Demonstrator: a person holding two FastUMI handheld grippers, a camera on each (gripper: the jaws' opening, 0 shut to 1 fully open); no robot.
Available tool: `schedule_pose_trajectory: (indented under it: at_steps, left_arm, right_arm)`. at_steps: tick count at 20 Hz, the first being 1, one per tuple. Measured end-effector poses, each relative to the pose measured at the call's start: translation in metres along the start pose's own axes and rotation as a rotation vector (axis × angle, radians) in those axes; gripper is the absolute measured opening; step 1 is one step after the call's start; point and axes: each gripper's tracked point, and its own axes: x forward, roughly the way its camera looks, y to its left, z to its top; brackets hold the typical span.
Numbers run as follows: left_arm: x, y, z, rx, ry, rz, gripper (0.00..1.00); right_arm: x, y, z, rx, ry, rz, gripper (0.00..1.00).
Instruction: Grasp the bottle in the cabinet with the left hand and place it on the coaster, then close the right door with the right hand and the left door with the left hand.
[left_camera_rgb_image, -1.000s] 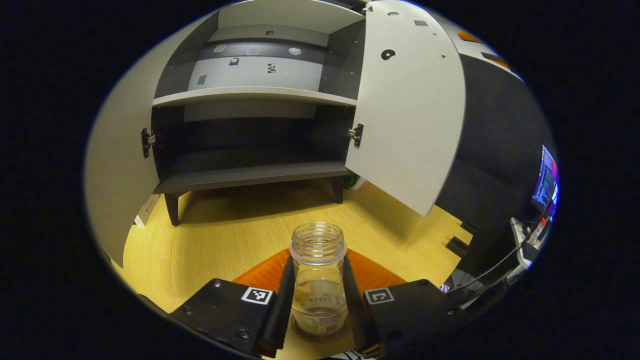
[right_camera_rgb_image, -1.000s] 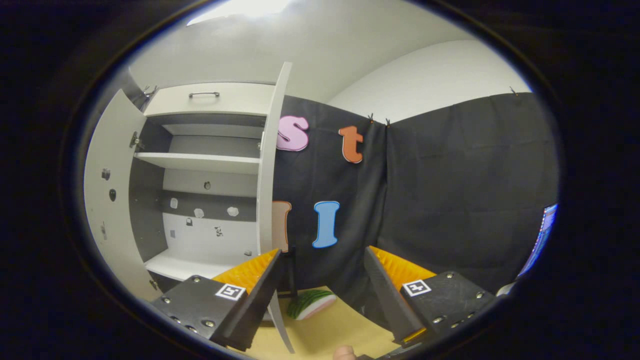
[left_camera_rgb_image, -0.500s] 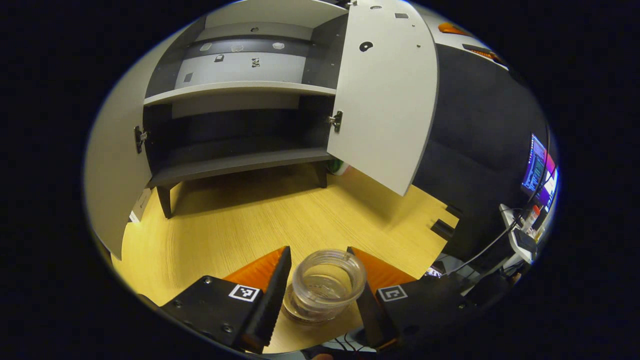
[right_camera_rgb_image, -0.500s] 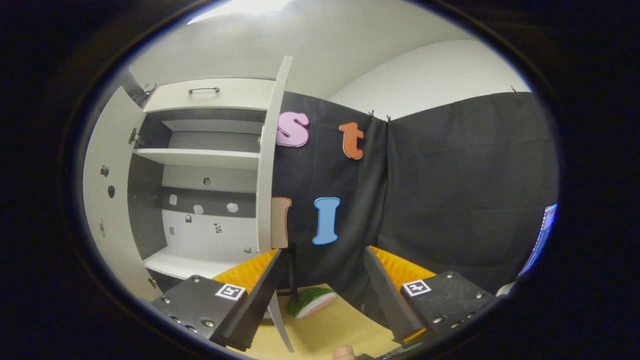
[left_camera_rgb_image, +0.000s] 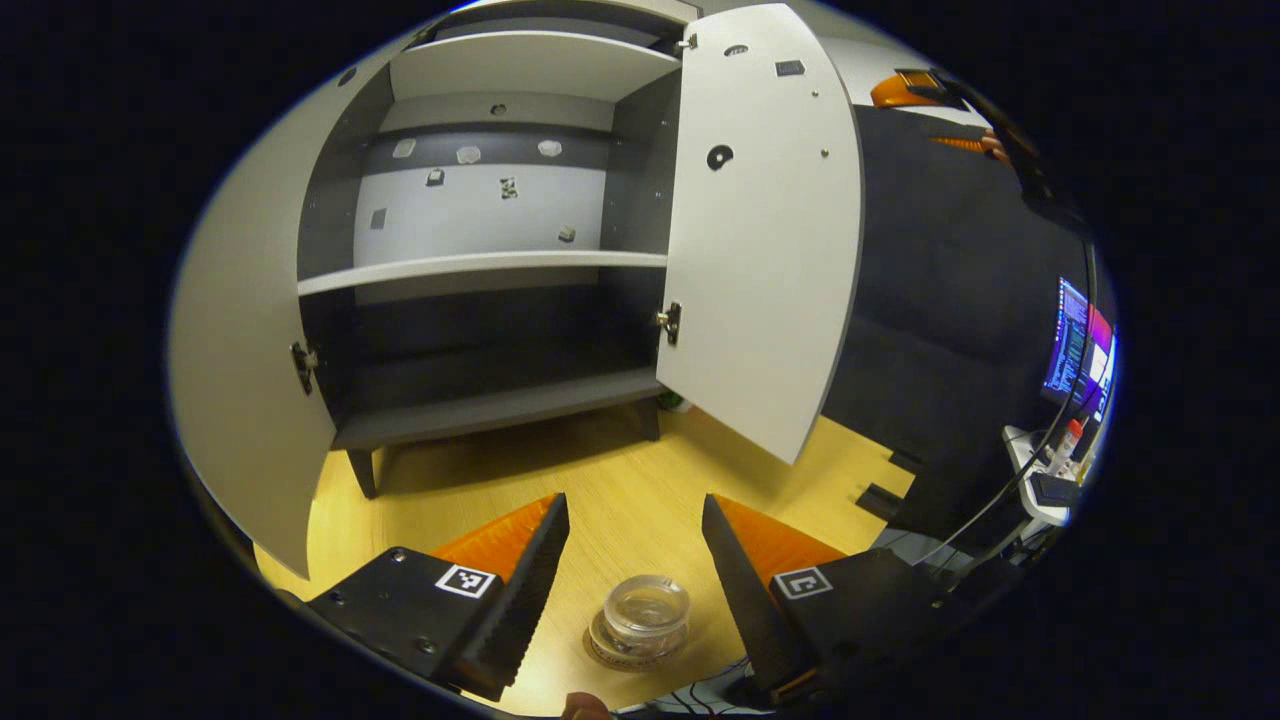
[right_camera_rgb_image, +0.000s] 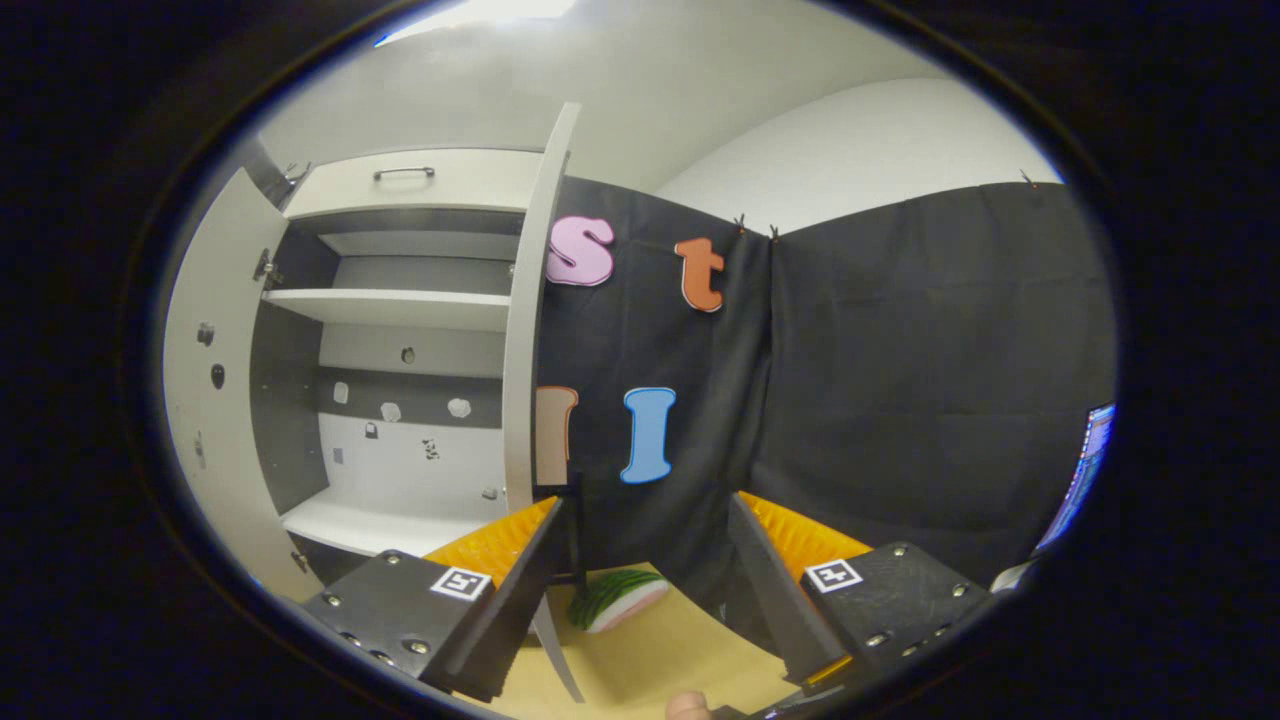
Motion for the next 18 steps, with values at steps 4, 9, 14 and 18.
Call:
schedule_pose_trajectory:
  at_steps: [4, 9, 14, 18]
  left_arm:
    - [-0.009, 0.004, 0.059, 0.024, -0.102, 0.021, 0.86]
    - [-0.018, 0.007, 0.130, 0.066, -0.217, 0.060, 0.86]
    - [-0.025, -0.003, 0.178, 0.024, -0.277, 0.034, 1.00]
    - [-0.032, 0.006, 0.207, 0.050, -0.329, 0.072, 1.00]
  right_arm:
    - [0.004, -0.010, -0.001, 0.011, -0.002, -0.024, 0.99]
    - [0.008, -0.017, -0.001, 0.025, -0.007, -0.042, 0.99]
    - [0.016, -0.010, -0.013, 0.022, 0.008, -0.036, 0.99]
    - [0.023, 0.002, -0.028, 0.012, 0.038, -0.015, 0.98]
